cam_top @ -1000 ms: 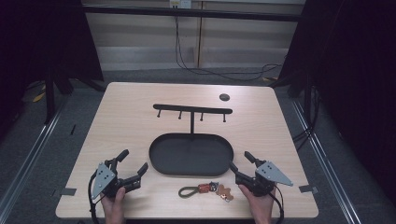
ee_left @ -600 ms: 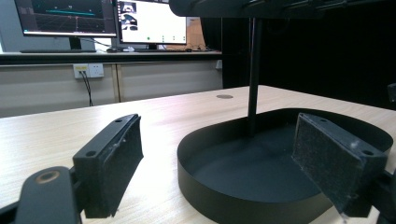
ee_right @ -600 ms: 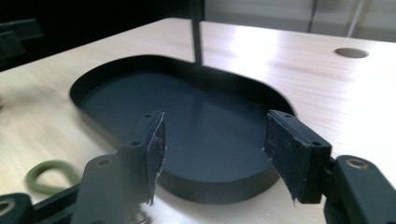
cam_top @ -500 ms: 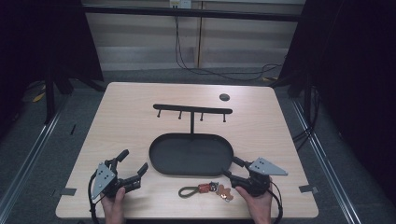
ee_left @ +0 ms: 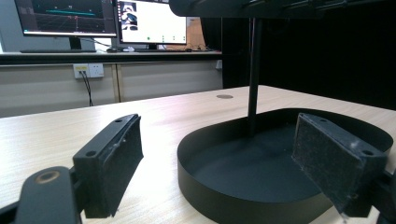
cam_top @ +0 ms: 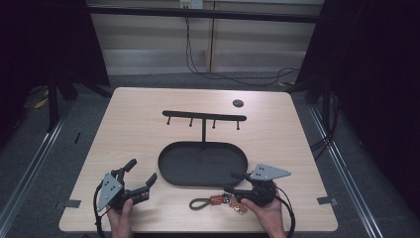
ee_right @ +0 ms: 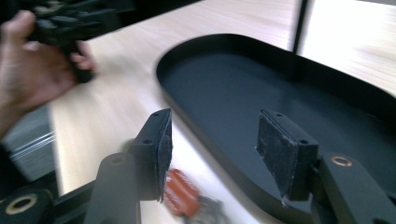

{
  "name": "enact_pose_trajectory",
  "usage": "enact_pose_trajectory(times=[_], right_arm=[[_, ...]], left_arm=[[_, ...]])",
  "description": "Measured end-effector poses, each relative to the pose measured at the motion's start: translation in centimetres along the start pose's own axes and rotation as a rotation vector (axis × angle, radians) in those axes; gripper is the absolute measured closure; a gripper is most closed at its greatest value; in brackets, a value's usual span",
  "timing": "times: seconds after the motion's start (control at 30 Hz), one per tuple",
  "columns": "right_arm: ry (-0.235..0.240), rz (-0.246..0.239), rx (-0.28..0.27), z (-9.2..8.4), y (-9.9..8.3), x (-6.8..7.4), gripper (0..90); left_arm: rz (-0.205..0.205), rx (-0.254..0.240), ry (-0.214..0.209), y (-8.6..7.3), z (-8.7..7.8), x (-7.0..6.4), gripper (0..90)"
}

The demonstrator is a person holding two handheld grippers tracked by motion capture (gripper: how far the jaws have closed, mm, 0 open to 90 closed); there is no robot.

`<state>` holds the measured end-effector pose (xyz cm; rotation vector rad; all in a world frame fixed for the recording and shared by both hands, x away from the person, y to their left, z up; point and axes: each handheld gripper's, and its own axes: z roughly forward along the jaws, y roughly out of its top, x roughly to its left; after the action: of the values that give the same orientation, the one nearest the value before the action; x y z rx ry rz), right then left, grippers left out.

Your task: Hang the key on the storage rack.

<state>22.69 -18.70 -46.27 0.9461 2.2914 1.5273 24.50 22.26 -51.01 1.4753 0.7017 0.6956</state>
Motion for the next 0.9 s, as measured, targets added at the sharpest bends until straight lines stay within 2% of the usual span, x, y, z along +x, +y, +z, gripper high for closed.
enact_pose_trajectory(times=[0.03,0.13,0.17,0.23,0.3,0.4,0.43,0.47,0.53,0.6,0.73,0.83,0.9], right_arm=[[0.015,-0.006,0.002,0.3,0.3,0.3,46.0],[0.0,-0.018,0.019,0.6,0.6,0.4,47.7],[0.018,-0.011,0.034,0.9,0.8,0.4,51.7],[0.032,0.003,0.042,1.1,0.9,0.4,53.9],[0.028,-0.007,0.063,1.4,1.1,0.5,58.1],[0.056,-0.016,0.084,2.0,1.5,0.7,62.1],[0.057,-0.031,0.13,2.3,1.9,1.0,61.5],[0.057,-0.031,0.13,2.3,1.9,1.0,61.5],[0.102,-0.024,0.204,2.8,2.4,1.3,55.6],[0.133,-0.046,0.263,3.3,2.7,1.7,56.1],[0.134,-0.068,0.331,4.5,2.9,2.1,53.0],[0.164,-0.078,0.37,5.3,2.9,2.2,53.2],[0.19,-0.104,0.425,6.0,2.8,2.3,60.8]], left_arm=[[0.001,0.0,0.0,0.0,0.0,0.0,15.7],[-0.005,-0.003,0.002,0.0,0.0,0.0,15.7],[-0.005,-0.003,0.003,0.0,0.0,0.0,15.7],[-0.005,-0.003,0.003,0.0,0.0,0.0,15.7],[-0.005,-0.003,0.003,0.0,0.0,0.0,15.7],[0.0,-0.001,-0.001,0.0,0.0,0.0,15.7],[-0.001,-0.002,-0.001,0.0,0.0,0.0,15.7],[-0.005,-0.003,0.003,0.0,0.0,0.0,15.7],[0.0,-0.001,-0.001,0.0,0.0,0.0,15.7],[-0.007,-0.004,0.004,0.0,0.0,0.0,15.7],[-0.006,-0.003,0.001,0.0,0.0,0.0,15.7],[-0.004,-0.003,0.001,0.0,0.0,0.0,15.7],[-0.005,-0.004,0.001,0.0,0.0,0.0,15.7]])
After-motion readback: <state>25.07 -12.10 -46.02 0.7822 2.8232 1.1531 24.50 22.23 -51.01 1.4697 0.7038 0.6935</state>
